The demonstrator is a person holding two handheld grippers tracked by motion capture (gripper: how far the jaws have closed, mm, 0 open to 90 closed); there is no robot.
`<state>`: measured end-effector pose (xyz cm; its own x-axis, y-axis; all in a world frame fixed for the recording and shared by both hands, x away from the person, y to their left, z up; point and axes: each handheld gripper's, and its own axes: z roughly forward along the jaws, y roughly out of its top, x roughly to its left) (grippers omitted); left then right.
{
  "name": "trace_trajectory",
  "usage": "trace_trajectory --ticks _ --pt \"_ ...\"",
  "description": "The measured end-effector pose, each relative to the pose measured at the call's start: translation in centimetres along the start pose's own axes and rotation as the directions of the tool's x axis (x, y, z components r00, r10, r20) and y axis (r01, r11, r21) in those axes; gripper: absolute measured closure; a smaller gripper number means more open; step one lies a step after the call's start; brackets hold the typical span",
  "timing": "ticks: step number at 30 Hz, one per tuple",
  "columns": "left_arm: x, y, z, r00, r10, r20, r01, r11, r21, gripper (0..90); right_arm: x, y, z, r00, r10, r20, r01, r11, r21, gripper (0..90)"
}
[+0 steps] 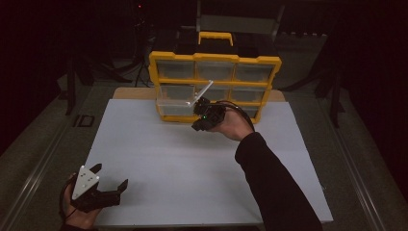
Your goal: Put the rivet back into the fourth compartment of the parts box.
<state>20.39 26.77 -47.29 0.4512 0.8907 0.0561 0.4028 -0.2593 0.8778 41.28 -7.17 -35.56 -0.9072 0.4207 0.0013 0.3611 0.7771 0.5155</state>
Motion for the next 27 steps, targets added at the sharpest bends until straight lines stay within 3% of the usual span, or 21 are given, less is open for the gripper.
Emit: trace_trajectory --ticks 8,12,24,27 --pt "0.1 0.0 -0.1 1.0000 0.000 -0.002 0.000 1.0000 0.001 0.1 -1.0 0.7 -1.6 0.9975 0.064 0.031 -0.060 0.993 -0.100 82.9" --pt "0.1 0.0 -0.1 1.0000 -0.003 -0.002 0.003 1.0000 0.000 0.1 -1.6 1.2 -2.2 0.9943 0.096 0.046 -0.087 0.982 -0.166 82.9" --pt "0.2 -0.1 -0.1 1.0000 -0.005 -0.004 0.005 1.0000 0.000 0.1 -2.3 2.9 -3.1 0.9786 0.175 0.108 -0.140 0.951 -0.277 82.9" --pt "0.2 -0.1 -0.2 1.0000 -0.008 -0.004 0.008 1.0000 -0.004 0.1 -2.6 3.4 -2.9 0.9721 0.201 0.121 -0.156 0.939 -0.308 82.9"
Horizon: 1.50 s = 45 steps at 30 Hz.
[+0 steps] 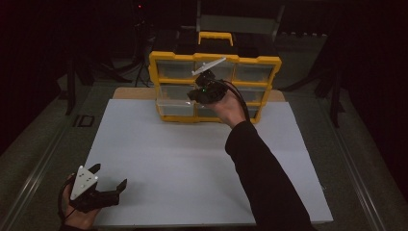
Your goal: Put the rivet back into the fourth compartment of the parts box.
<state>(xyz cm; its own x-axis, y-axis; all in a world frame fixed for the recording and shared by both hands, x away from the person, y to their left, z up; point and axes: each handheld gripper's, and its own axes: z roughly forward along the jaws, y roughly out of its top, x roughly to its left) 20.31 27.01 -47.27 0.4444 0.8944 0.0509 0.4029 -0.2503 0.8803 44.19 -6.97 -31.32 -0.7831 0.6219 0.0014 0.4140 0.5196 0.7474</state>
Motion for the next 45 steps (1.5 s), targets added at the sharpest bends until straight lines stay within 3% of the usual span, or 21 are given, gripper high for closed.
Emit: trace_trajectory --ticks 6,7,8,10,14,16,18,21,25,28,35,39,42,45 --pt "0.1 0.0 0.0 1.0000 -0.001 -0.001 0.001 1.0000 0.001 0.1 -0.3 0.2 1.3 0.9989 0.034 0.033 -0.034 0.999 -0.004 82.2" --pt "0.1 0.0 0.0 1.0000 -0.001 -0.001 0.001 1.0000 0.001 0.1 -0.4 0.2 1.5 0.9984 0.046 0.032 -0.046 0.999 -0.009 77.8" --pt "0.1 0.0 0.0 1.0000 -0.002 -0.001 0.002 1.0000 0.000 0.1 -0.6 0.2 1.6 0.9980 0.058 0.023 -0.058 0.998 -0.018 65.6" --pt "0.2 -0.1 -0.1 1.0000 -0.001 0.000 0.001 1.0000 0.000 0.1 -0.8 0.2 1.8 0.9965 0.082 0.010 -0.082 0.996 -0.017 50.5" --pt "0.1 -0.1 -0.1 1.0000 -0.001 -0.002 0.001 1.0000 0.003 0.1 -0.7 -0.1 1.2 0.9963 0.086 0.000 -0.086 0.996 -0.005 37.3" --pt "0.1 -0.1 -0.1 1.0000 0.001 -0.002 -0.001 1.0000 0.002 0.1 -0.6 -0.3 0.9 0.9966 0.082 -0.010 -0.082 0.997 -0.001 36.3" --pt "0.1 -0.1 -0.1 1.0000 -0.002 -0.004 0.002 1.0000 0.003 0.1 -0.1 -1.0 0.0 0.9989 0.042 0.022 -0.042 0.999 0.013 27.0" --pt "0.0 -0.1 -0.1 1.0000 -0.002 -0.005 0.002 1.0000 0.002 0.1 0.4 -2.2 -0.9 0.9996 -0.014 0.025 0.013 0.999 0.046 21.7" --pt "0.0 -0.1 -0.1 1.0000 -0.003 -0.005 0.003 1.0000 0.002 0.1 1.1 -4.6 -1.9 0.9972 -0.068 0.032 0.065 0.995 0.069 19.0" --pt "0.0 -0.1 -0.2 1.0000 -0.003 -0.005 0.003 1.0000 0.002 0.1 1.4 -6.7 -2.4 0.9902 -0.122 0.068 0.114 0.988 0.106 16.7" --pt "0.1 -0.1 -0.3 0.9999 -0.008 -0.006 0.008 1.0000 0.000 0.1 1.7 -13.4 -4.0 0.9896 -0.132 0.057 0.124 0.983 0.135 14.3" --pt "0.0 -0.1 -0.2 1.0000 -0.007 -0.003 0.007 1.0000 0.001 0.1 1.7 -17.3 -5.5 0.9938 -0.082 0.075 0.074 0.992 0.103 14.3" --pt "0.0 -0.1 -0.1 1.0000 -0.007 -0.003 0.007 1.0000 0.002 0.1 1.7 -20.1 -6.8 0.9932 -0.041 0.109 0.036 0.998 0.049 14.3" --pt "0.0 -0.1 -0.2 1.0000 -0.008 -0.001 0.008 1.0000 0.002 0.1 1.8 -22.8 -7.9 0.9938 0.018 0.110 -0.016 1.000 -0.015 14.5"
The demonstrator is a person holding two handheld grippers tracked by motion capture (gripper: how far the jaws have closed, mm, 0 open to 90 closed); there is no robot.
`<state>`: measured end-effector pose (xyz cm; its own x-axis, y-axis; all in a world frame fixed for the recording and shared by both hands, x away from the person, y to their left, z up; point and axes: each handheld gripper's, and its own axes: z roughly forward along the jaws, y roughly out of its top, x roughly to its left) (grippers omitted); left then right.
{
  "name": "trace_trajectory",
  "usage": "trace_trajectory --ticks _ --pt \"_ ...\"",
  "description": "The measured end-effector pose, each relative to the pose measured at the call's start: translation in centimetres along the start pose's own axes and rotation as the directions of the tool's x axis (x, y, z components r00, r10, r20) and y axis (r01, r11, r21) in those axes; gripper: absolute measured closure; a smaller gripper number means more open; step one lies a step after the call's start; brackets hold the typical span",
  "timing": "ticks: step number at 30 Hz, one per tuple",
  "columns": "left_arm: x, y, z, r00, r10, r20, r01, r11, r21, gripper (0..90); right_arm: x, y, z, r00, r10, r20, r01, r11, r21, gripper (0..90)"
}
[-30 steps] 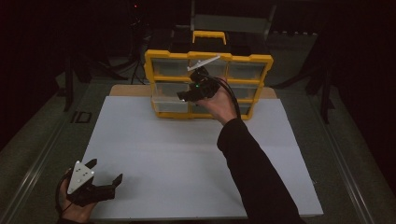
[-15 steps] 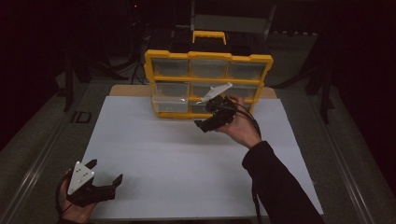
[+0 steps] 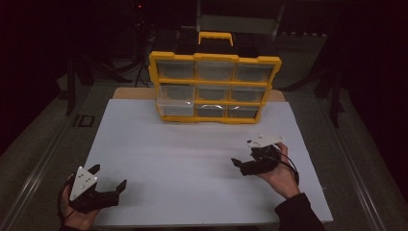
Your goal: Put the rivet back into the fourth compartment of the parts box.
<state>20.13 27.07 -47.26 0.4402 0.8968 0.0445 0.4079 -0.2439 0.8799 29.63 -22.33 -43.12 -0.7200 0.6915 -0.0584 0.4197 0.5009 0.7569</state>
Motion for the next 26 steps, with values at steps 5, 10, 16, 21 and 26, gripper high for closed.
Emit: trace_trajectory --ticks 5,10,16,21,26 --pt "0.1 0.0 0.0 1.0000 0.001 -0.001 -0.001 1.0000 0.000 0.1 0.2 -4.5 -1.3 0.9949 0.100 0.011 -0.099 0.990 -0.097 14.5" --pt "0.1 0.0 0.0 1.0000 -0.001 -0.002 0.001 1.0000 -0.003 0.1 -0.1 -7.2 -2.2 0.9853 0.171 0.000 -0.168 0.968 -0.185 14.4" --pt "0.0 0.0 0.1 1.0000 0.002 0.001 -0.002 1.0000 -0.002 0.1 0.1 -8.2 -2.9 0.9908 0.136 -0.002 -0.132 0.961 -0.241 14.1" --pt "0.1 0.0 0.2 1.0000 0.004 -0.001 -0.004 1.0000 0.002 0.1 0.1 -8.3 -2.9 0.9935 0.113 -0.007 -0.111 0.961 -0.255 13.3" --pt "0.0 0.0 0.2 1.0000 0.007 0.000 -0.007 1.0000 0.003 0.1 0.1 -8.4 -3.0 0.9941 0.108 -0.013 -0.107 0.959 -0.262 13.0"
